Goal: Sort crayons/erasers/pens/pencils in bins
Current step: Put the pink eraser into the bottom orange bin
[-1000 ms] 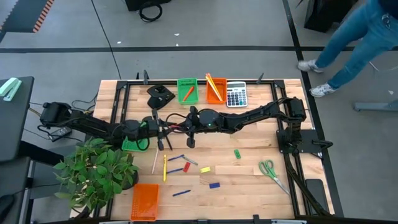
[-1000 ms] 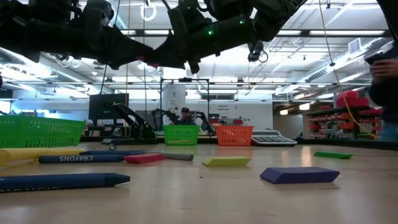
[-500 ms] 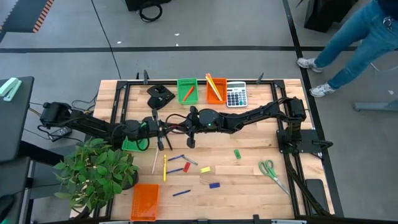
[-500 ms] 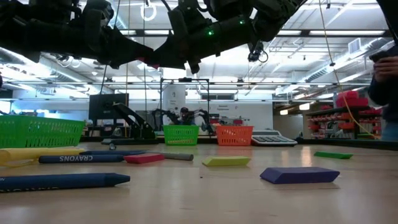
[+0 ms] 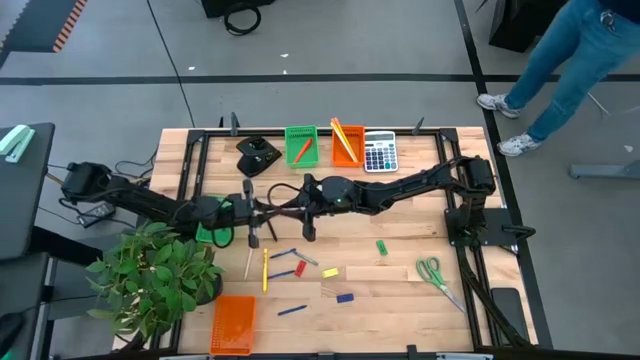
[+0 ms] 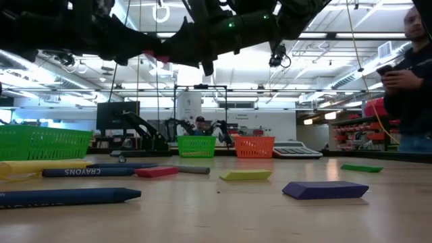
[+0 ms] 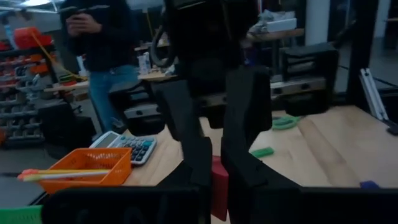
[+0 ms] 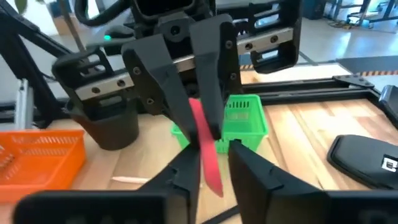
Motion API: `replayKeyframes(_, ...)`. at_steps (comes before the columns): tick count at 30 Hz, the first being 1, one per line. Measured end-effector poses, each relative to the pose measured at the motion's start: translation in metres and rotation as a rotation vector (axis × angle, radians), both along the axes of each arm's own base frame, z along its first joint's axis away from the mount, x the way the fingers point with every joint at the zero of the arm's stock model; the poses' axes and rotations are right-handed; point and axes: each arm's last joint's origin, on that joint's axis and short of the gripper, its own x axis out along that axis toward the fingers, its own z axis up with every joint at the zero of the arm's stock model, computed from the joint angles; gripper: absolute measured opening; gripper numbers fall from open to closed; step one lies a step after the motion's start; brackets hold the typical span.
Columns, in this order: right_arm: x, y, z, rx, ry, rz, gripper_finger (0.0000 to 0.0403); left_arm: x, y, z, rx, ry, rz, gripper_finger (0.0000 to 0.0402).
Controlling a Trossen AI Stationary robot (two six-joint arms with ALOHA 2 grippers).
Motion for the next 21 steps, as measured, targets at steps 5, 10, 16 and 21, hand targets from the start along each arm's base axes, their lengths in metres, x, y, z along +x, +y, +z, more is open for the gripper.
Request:
replayKeyframes(5, -0.002, 0.007, 0.002, 0.029, 0.013, 0.007, 0.0142, -0.003, -0.004, 0.001, 0.017, 0.024, -0.024, 0.0026)
replayKeyframes(10, -0.009, 0.015, 0.002, 0.076, 0.113, 0.009, 0.0164, -0.01, -0.008, 0.001, 0.025, 0.064, -0.052, 0.0026)
replayKeyframes(16, -0.026, 0.026, 0.008, 0.113, 0.261, 0.015, 0.0164, -0.02, -0.015, 0.005, -0.015, 0.078, -0.152, 0.0026)
replayKeyframes(21, -0.046, 0.037, 0.019, 0.147, 0.376, 0.019, 0.0163, -0.024, -0.021, 0.001, -0.115, 0.138, -0.373, 0.0026)
